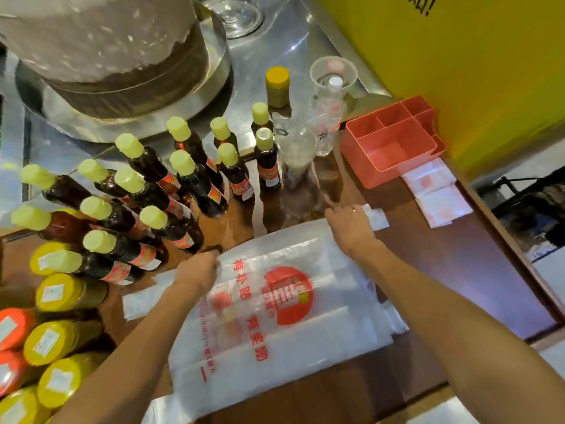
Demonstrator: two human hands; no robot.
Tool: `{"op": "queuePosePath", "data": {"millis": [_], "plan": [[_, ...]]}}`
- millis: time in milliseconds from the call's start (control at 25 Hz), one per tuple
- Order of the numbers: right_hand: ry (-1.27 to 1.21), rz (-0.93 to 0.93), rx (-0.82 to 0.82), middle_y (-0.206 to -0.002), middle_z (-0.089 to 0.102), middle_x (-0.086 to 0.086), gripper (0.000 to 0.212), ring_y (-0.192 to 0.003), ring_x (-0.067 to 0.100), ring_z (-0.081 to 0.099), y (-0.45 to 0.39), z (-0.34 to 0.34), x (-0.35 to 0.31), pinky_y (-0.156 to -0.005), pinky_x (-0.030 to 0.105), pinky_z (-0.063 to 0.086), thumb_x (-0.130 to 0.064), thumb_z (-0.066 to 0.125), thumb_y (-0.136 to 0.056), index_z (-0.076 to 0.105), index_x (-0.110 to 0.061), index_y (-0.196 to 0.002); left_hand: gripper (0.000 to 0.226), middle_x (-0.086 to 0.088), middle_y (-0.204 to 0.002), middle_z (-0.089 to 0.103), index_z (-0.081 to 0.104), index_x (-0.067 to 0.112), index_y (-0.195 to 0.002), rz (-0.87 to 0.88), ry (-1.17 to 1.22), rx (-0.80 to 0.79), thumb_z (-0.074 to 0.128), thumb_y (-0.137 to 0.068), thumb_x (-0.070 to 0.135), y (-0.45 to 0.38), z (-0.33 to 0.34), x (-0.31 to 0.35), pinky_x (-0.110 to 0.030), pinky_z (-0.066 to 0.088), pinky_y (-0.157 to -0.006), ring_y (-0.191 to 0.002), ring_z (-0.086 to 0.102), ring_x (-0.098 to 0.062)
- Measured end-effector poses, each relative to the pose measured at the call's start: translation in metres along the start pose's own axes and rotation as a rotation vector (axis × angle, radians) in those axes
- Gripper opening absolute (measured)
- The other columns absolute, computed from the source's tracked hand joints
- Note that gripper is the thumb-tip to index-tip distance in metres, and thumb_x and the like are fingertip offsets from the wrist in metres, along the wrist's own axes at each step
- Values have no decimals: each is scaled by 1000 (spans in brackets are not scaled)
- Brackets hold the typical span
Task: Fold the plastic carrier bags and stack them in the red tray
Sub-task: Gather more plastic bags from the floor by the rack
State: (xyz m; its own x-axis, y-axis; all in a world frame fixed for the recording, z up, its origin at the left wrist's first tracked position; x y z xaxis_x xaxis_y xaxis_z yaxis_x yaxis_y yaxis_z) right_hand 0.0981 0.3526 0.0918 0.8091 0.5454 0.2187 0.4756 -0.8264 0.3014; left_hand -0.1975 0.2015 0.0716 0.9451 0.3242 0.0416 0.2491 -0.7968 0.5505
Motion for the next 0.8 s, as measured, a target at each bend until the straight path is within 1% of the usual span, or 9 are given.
{"op": "queuePosePath", "data": {"millis": [120,200,320,400,520,640,720,800], "plan": [[-38,41,19,-124,64,7,27,-116,28,59,-5,2,2,-103,36,35,-10,53,-97,54,-18,-123,30,-8,-122,64,53,18,-129,-31,-93,24,40,-102,18,3,2,3,-37,44,-94,-114,59,-28],[-103,41,57,-129,62,5,31,-120,26,56,-1,-1,-1,-108,37,32,-15,54,-97,53,-19,-127,37,-9,-128,59,47,17,-136,-32,-92,126,45,-100,20,9,3,6,-41,40,-100,-119,54,-30],[-164,-50,186,-133,58,4,37,-127,24,51,16,-7,-17,-112,41,32,-21,56,-95,54,-19,-131,48,-7,-135,55,47,17,-141,78,35,318,57,-95,24,29,5,15,-42,40,-102,-123,51,-30],[-225,-114,254,-135,59,7,42,-130,28,51,33,-17,-33,-112,46,34,-19,61,-91,57,-15,-133,53,-7,-138,54,48,17,-141,144,55,390,62,-91,24,47,4,25,-44,41,-104,-126,49,-29],[-255,-189,309,-143,55,9,51,-136,29,48,59,-44,-55,-114,49,33,-18,64,-90,54,-14,-140,56,-7,-142,50,47,16,-143,162,98,460,63,-90,25,76,-3,34,-46,41,-108,-133,44,-30],[-253,-218,350,-153,46,6,54,-144,26,39,87,-74,-76,-119,48,25,-22,57,-96,45,-17,-148,63,-11,-149,46,44,16,-148,149,86,541,66,-90,25,113,-17,40,-47,37,-111,-139,40,-33],[-262,-248,397,-153,46,5,54,-144,26,39,111,-93,-90,-119,48,24,-22,56,-96,44,-17,-149,63,-12,-154,40,41,17,-150,122,85,589,65,-92,25,146,-27,42,-48,33,-114,-144,35,-34],[-278,-292,453,-146,54,6,52,-138,28,46,136,-112,-106,-116,49,30,-21,58,-93,50,-16,-144,62,-12,-159,34,38,18,-152,110,66,628,60,-95,26,179,-35,41,-49,29,-117,-147,28,-34]]}}
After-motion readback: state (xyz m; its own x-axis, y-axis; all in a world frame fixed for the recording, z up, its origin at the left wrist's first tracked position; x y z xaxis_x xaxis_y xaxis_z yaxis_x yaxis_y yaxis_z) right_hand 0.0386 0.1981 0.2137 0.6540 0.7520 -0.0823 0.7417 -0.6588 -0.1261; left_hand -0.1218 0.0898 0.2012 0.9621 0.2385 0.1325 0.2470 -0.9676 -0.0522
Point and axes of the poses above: each hand's wrist, its own y-axis away from the middle knuckle, its own z-axis out of the palm, x = y × z, the point moved 1 cm from there along -y, towards the middle knuckle
